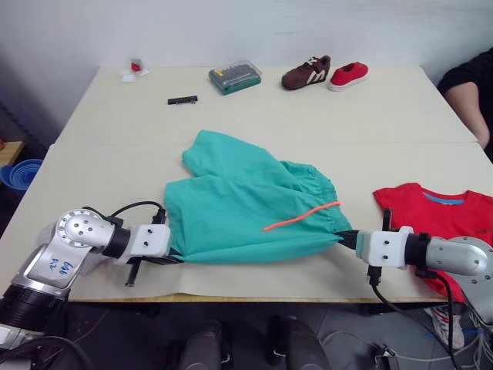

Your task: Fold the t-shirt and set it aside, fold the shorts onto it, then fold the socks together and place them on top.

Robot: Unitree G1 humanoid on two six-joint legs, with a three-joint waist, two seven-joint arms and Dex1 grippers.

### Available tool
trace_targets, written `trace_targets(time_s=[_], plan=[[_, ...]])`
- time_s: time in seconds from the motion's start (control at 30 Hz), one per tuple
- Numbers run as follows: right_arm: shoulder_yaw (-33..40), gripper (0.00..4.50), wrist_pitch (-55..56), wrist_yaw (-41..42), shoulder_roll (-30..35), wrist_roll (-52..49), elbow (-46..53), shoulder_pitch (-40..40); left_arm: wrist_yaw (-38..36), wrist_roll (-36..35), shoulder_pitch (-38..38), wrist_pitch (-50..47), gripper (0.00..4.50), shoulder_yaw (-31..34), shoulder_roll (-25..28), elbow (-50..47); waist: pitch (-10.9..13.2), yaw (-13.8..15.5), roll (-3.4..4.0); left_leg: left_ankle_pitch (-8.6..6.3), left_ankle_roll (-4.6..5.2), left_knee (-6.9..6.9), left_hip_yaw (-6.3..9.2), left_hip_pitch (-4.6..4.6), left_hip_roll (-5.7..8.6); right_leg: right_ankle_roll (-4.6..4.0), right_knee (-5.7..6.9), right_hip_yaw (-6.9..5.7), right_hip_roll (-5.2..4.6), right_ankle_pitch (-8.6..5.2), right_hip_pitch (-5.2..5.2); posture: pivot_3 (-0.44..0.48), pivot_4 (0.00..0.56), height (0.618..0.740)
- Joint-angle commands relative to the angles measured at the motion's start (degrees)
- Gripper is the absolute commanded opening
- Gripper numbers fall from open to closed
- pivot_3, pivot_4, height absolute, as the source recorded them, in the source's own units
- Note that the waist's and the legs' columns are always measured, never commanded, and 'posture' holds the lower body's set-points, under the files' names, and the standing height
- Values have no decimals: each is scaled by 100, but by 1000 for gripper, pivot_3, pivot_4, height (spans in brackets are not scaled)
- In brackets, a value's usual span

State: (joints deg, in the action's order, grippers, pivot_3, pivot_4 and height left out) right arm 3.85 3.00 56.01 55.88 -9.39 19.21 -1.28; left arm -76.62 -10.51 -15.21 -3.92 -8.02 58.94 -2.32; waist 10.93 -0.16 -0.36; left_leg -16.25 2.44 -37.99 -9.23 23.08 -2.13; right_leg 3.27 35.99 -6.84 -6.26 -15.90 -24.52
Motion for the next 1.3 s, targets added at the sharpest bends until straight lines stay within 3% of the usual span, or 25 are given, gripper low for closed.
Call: trace_targets(time_s=[0.03, 0.2, 0.43, 0.53, 0.67, 0.83, 0.9, 0.93, 1.0, 1.1, 1.17, 1.23, 1.3], plan=[[518, 0, -960, 512, 268, -1234, 878, -360, -1099, -396, 439, -634, 11, 132, 909, -255, 1, -154, -23, -8, -20, 0, -2, 0, -20, -9, -1, 1, 21, -8, -1, 0, 150, 740], [772, 0, -1491, 532, 296, -1544, 1256, -624, -1397, -865, 913, -999, 11, 298, 1401, -672, 2, -173, -25, -23, -75, 1, -12, -11, -68, -34, 5, 8, 86, -48, -9, 0, 150, 740], [834, 0, -1582, 438, 175, -1364, 1296, -749, -1182, -1246, 847, -1360, 11, 463, 1351, -880, 4, -53, -33, -55, -77, -4, -8, -9, -62, -42, -7, 13, 76, -47, -6, 0, 150, 740], [942, 0, -1749, 410, 130, -1547, 1328, -774, -1423, -1885, 668, -2034, 11, 659, 1487, -1036, 4, -7, -33, -47, -80, -4, -9, -8, -63, -43, -3, 14, 76, -46, -8, 0, 150, 740], [1097, 0, -2074, 369, 41, -1902, 1404, -732, -1588, -2699, 681, -2297, 11, 696, 2104, -1185, 5, 0, -37, -33, -80, -5, -6, -5, -67, -43, 3, 13, 80, -46, -11, 0, 150, 740], [1186, 0, -2530, 288, -48, -2299, 1350, -518, -1584, -2400, -50, -2121, 11, 306, 2047, -640, 6, 4, -34, -31, -77, -9, -10, -6, -62, -42, 3, 12, 84, -47, -10, 0, 150, 740], [1021, 0, -2627, 401, 15, -2287, 1235, -441, -1588, -2124, -474, -1869, 11, -183, 1887, -457, 5, 8, -34, -32, -76, -8, -11, -10, -63, -42, 3, 12, 84, -47, -8, 0, 150, 740], [860, 0, -2629, 386, 40, -2128, 1064, -261, -1578, -1771, -923, -1693, 11, -442, 1524, -159, 5, 10, -34, -33, -76, -8, -11, -7, -63, -42, 3, 13, 84, -47, -10, 0, 150, 740], [467, 0, -2281, -206, -75, -1220, 269, 750, -753, -764, -2410, -904, 11, -840, 310, 1250, 5, 65, -34, -32, -70, -16, -15, -21, -58, -39, 5, 12, 86, -45, 7, 0, 150, 740], [486, 0, -1430, -2135, -455, 251, -1016, 2646, 2180, 209, -4960, 1121, 11, -253, -1434, 4040, 39, 166, -81, 10, -28, -39, -14, 22, -45, -45, -8, 5, 90, 10, -15, 0, 150, 740], [731, 0, -453, -3255, -325, 1227, -1451, 3427, 4011, 415, -6324, 2281, 11, 364, -1763, 5276, 56, 141, -97, 65, -28, -80, -10, 135, -47, -38, -2, 10, 68, 90, -113, 0, 150, 740], [923, 0, -106, -3481, -172, 1497, -1417, 3663, 4382, 617, -6944, 3095, 11, 504, -1711, 5822, 56, 85, -96, 72, -21, -105, -24, 245, -50, -25, 19, 17, 64, 103, -216, 0, 150, 740], [1069, 0, 268, -3408, -35, 1578, -1302, 3504, 4067, 649, -7099, 3609, 11, 549, -1694, 6063, 37, 39, -81, 48, -29, -27, -76, 202, -40, -20, 23, -2, 78, 98, -226, 0, 150, 740]])
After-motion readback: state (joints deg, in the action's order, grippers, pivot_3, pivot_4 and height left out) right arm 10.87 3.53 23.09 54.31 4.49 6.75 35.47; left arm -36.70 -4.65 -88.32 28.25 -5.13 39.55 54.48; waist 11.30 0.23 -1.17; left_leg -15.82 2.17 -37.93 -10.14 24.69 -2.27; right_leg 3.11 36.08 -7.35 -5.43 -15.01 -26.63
